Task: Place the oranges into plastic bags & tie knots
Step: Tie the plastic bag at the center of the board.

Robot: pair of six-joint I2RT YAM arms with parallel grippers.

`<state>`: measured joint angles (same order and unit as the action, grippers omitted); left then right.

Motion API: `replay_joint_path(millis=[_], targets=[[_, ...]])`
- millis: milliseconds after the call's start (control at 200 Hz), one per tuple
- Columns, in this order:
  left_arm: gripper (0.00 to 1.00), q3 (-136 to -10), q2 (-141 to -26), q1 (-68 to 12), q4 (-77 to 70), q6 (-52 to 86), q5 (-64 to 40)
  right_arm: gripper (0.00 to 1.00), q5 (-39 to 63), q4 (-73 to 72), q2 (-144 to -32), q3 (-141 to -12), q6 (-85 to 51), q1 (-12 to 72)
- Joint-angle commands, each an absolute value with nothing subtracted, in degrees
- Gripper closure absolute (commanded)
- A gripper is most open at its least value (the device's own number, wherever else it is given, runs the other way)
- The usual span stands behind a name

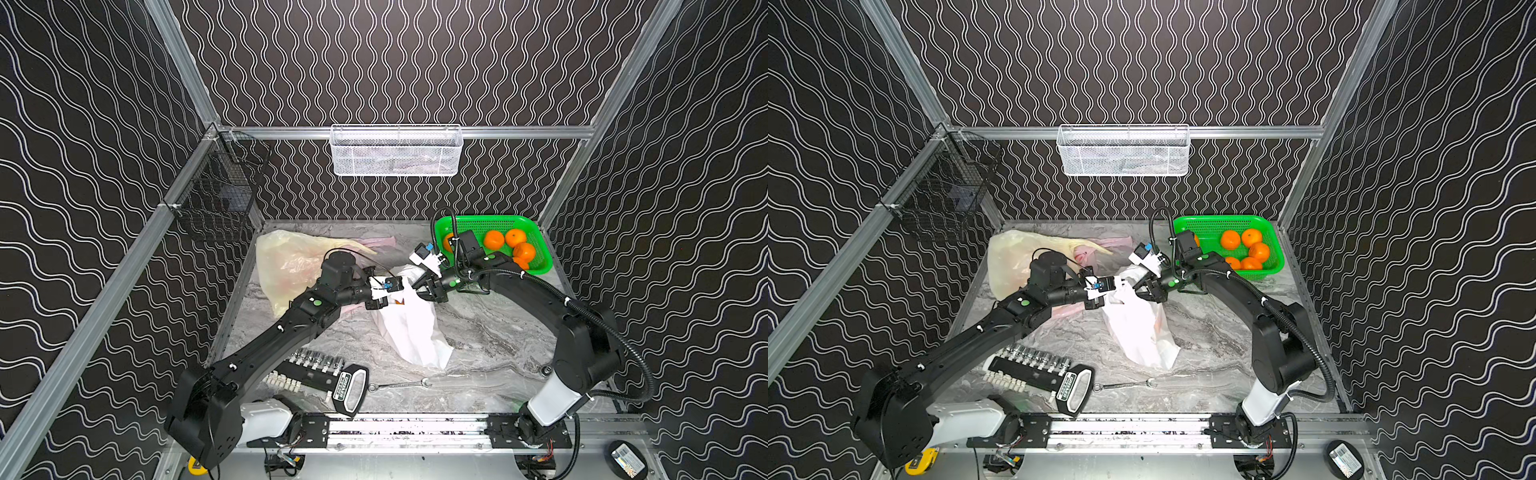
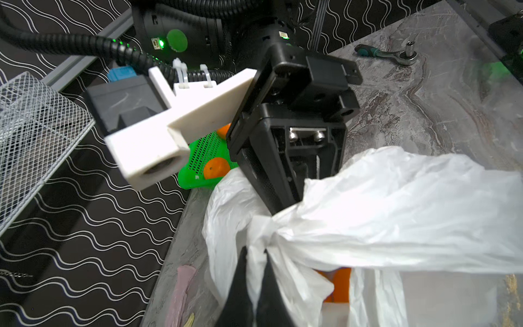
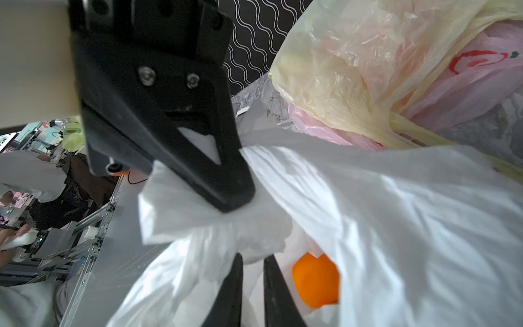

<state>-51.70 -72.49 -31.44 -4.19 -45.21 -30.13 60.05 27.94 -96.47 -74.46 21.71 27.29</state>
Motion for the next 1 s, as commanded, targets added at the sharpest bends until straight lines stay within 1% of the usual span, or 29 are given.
replay_joint_path(millis=[0, 120, 205, 300, 375, 415, 460, 485, 636, 771, 931, 996], targets=[[1.00, -51.2, -71.8, -31.3, -7.0, -45.8, -30.6, 0.83, 59.9, 16.4, -95.2, -71.6, 17.5, 27.8], [1.00, -50.7, -71.2, -31.2, -7.6, -45.5, -30.6, 0.81, 58.1, 11.9, -95.1, -69.3, 16.7, 28.3], [1.00, -50.8, -71.1, -31.1, -7.5, -45.3, -30.8, 0.76, 55.1, 12.0, -95.4, -68.8, 18.4, 29.5], [1.00, -50.2, -70.8, -31.2, -8.1, -44.5, -31.3, 0.65, 54.2, 8.5, -95.1, -67.1, 17.3, 30.4], [1.00, -49.8, -70.6, -31.1, -8.7, -44.0, -31.2, 0.56, 53.8, 2.6, -94.0, -64.6, 14.9, 31.2], [1.00, -49.7, -70.6, -31.1, -8.7, -43.9, -31.2, 0.53, 53.4, -0.9, -93.3, -63.2, 13.2, 31.5], [1.00, -49.6, -70.7, -31.1, -8.8, -43.7, -31.2, 0.46, 52.9, -4.9, -92.9, -61.7, 10.9, 31.6], [1.00, -49.4, -70.7, -31.0, -9.0, -43.6, -31.2, 0.44, 52.7, -7.5, -92.4, -60.7, 9.5, 31.6], [1.00, -49.2, -70.6, -31.1, -9.2, -42.8, -31.1, 0.43, 48.9, -21.0, -90.6, -55.1, 1.8, 32.0], [1.00, -49.0, -70.3, -31.0, -9.8, -41.7, -31.2, 0.43, 44.9, -24.7, -91.2, -53.7, 0.0, 33.2], [1.00, -48.7, -70.2, -31.1, -10.6, -39.8, -31.2, 0.44, 45.9, -27.2, -92.4, -53.4, -1.2, 34.0], [1.00, -48.5, -70.1, -31.0, -11.2, -38.8, -30.8, 0.46, 45.8, -29.3, -92.6, -53.0, -2.6, 34.4]])
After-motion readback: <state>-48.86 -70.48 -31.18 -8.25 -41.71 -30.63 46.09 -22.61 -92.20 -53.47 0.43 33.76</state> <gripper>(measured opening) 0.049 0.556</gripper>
